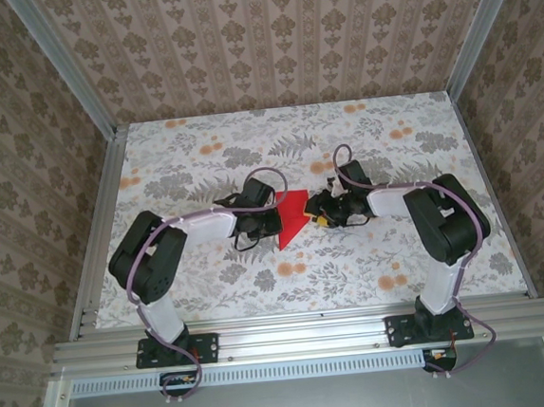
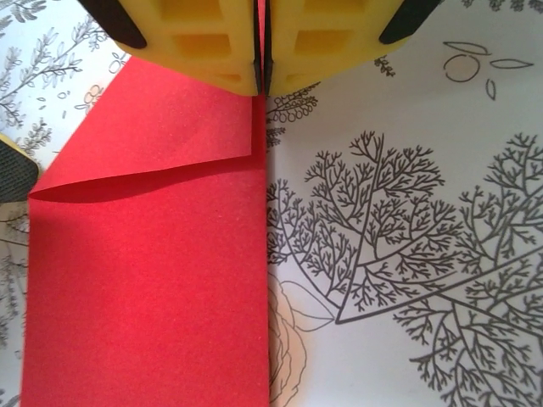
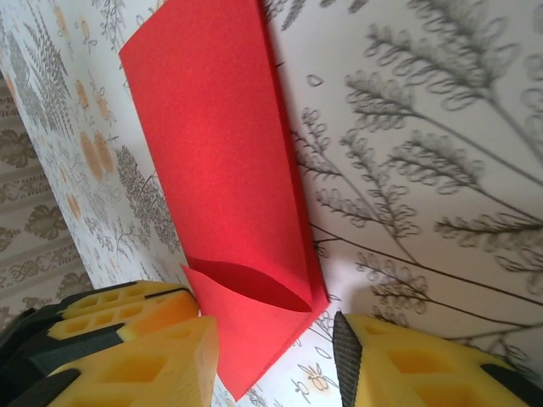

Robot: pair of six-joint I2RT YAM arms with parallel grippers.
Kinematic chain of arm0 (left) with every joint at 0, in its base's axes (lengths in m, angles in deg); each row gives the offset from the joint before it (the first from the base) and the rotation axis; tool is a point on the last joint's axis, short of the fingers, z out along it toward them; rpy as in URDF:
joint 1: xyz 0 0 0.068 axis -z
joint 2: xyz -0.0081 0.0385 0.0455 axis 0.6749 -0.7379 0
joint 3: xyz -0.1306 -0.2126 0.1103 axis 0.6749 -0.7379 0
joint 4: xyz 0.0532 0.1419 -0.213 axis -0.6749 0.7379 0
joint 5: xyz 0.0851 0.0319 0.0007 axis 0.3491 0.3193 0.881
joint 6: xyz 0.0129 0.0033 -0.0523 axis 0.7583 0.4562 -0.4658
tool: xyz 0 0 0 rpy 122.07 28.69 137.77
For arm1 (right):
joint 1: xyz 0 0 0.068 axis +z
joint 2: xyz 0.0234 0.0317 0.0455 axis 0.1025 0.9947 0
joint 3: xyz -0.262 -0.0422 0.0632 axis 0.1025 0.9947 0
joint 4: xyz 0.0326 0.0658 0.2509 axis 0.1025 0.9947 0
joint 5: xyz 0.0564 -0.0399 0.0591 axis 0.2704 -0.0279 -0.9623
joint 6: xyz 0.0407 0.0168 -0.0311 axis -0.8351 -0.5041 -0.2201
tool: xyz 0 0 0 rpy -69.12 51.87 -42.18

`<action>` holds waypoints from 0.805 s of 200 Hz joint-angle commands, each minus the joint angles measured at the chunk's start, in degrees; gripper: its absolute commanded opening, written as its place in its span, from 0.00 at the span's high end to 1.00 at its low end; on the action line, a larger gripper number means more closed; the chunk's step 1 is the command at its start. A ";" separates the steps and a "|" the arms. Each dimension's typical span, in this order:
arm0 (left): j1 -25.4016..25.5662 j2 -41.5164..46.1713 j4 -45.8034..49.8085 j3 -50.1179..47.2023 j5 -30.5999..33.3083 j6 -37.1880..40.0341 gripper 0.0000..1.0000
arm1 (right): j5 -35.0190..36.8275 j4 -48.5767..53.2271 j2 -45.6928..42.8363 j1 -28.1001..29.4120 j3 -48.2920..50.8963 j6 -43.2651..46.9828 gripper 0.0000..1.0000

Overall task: Fold a paper plane with a square sheet of paper (pick it up from the middle)
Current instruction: Third fold the triangle at the center of the table, then fourth fold the wing at the center of the table.

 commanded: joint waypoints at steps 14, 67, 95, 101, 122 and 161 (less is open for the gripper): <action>-0.51 -1.14 2.94 2.25 0.84 1.71 0.88 | -2.17 -1.62 1.75 0.71 -1.91 -0.48 0.62; -0.74 -1.68 3.02 2.23 0.44 1.76 0.89 | -2.66 -2.01 3.22 1.41 -2.39 -1.71 0.64; -0.78 -1.98 2.94 1.93 0.57 1.47 0.90 | -3.06 -4.85 2.84 1.60 -1.27 -4.58 0.65; -0.74 -2.09 3.02 1.91 0.65 1.45 0.90 | -3.05 -5.51 2.77 1.60 -0.92 -5.47 0.66; -0.76 -2.20 2.94 1.78 0.69 1.42 0.91 | -3.40 -8.13 2.62 1.99 -0.11 -7.45 0.67; -0.80 -1.97 3.01 2.05 0.99 1.65 0.91 | -3.42 -8.09 3.50 3.07 -0.53 -6.86 0.69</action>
